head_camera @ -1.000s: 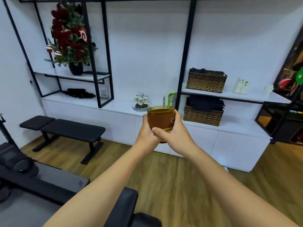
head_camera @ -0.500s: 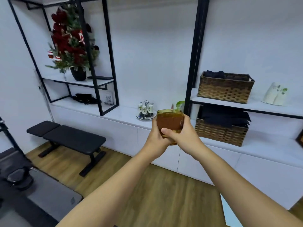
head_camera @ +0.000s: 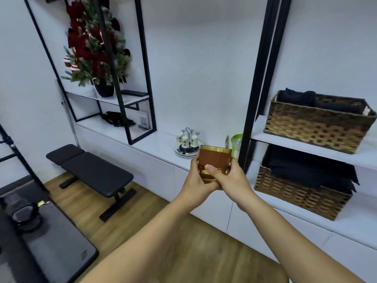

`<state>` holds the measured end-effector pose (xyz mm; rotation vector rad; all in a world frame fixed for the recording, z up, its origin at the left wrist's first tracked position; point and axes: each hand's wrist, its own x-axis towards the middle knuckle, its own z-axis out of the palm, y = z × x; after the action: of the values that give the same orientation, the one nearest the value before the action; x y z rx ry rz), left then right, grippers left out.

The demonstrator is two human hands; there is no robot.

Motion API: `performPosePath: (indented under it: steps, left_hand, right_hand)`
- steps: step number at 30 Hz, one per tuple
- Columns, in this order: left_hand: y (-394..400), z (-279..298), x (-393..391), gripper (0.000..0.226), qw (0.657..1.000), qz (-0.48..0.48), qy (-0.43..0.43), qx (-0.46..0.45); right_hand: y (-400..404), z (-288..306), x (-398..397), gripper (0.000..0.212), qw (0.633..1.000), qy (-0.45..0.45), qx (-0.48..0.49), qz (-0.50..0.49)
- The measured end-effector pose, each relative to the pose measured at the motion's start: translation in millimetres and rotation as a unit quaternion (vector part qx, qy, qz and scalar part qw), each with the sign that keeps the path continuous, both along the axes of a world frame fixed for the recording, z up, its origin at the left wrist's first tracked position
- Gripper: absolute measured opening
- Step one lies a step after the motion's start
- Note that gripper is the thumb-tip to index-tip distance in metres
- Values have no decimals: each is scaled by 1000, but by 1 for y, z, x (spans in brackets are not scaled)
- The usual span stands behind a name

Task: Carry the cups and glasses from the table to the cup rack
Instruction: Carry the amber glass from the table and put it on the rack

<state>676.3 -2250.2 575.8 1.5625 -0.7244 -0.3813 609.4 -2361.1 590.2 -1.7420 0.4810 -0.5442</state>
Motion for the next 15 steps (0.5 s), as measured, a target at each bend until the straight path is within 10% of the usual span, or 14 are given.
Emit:
performPosePath:
  steps: [15]
  left_hand:
    - [-128, -9, 281, 86, 999, 33, 1, 9]
  right_hand:
    - [-134, -2, 276, 58, 997, 37, -61, 34]
